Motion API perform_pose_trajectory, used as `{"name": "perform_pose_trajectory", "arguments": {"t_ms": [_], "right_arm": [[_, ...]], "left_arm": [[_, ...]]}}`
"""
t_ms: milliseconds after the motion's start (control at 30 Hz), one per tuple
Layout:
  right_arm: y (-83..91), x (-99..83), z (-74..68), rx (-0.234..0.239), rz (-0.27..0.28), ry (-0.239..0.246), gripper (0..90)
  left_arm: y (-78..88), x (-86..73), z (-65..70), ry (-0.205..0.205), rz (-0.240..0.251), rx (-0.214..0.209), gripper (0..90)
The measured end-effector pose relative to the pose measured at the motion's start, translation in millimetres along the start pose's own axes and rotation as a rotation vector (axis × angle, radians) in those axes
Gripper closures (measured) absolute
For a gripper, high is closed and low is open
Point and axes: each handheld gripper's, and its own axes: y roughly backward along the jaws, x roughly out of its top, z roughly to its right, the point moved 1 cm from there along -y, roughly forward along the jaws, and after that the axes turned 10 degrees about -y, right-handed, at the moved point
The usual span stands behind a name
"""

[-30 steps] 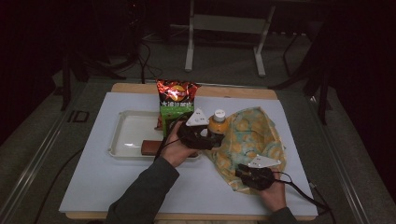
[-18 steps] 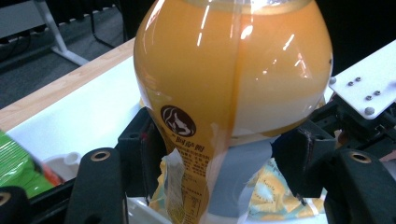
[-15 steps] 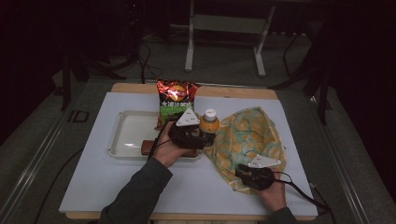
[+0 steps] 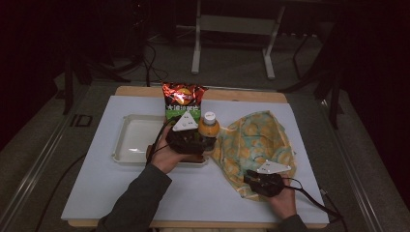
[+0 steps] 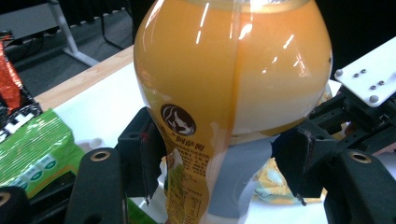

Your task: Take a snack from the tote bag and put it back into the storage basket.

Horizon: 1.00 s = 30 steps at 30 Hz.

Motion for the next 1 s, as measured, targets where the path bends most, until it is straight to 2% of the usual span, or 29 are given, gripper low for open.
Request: {"name": "perform_pose_trajectory", "arguments": {"t_ms": [1000], "right_arm": [[0.0, -0.1, -0.2, 0.000, 0.000, 0.000, 65.3]], "left_arm": [[29.9, -28.9, -16.9, 0.066, 0.003, 0.073, 37.9]]}}
